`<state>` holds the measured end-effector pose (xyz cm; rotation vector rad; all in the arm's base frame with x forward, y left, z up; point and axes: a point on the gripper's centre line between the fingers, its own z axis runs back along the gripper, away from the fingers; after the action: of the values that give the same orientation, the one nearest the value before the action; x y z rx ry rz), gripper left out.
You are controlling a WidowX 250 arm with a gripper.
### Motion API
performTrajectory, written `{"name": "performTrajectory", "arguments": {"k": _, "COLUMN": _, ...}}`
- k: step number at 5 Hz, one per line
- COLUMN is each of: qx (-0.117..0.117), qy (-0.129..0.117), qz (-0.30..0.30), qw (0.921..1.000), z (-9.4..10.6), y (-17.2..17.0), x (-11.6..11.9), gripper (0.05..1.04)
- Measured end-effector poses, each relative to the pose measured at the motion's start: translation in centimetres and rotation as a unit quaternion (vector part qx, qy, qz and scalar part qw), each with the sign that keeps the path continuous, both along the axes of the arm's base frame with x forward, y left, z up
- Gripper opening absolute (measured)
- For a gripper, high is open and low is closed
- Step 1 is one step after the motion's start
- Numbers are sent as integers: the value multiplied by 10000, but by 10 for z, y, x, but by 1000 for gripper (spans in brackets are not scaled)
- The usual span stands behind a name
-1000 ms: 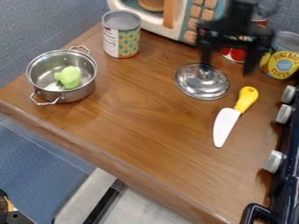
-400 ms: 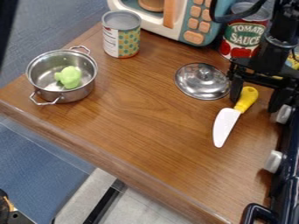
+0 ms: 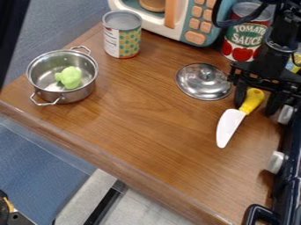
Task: Move the yellow knife to the lower center of the table
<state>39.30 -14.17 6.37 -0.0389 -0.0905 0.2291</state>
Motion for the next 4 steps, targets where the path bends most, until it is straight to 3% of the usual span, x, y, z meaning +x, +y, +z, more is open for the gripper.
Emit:
{"name": "performTrajectory", "arguments": {"k": 1, "qx": 14, "qy": 3, "qz": 41, "qw": 10000, "z": 0, "y": 2, "x": 0, "gripper": 424}}
{"name": "performTrajectory", "arguments": {"k": 2, "qx": -19, "qy": 121, "qz": 97, "qw": 9999, "z": 0, "y": 7, "x": -5, "gripper": 416}}
{"name": "performTrajectory", "arguments": {"k": 3, "qx": -112, "qy": -124, "qz": 205, "qw": 9997, "z": 24, "y": 15, "x": -2, "gripper": 416}}
{"name": "performTrajectory", "arguments": {"k": 4, "qx": -141, "qy": -147, "qz": 420, "qw": 9989, "z": 39, "y": 25, "x": -11, "gripper": 416}}
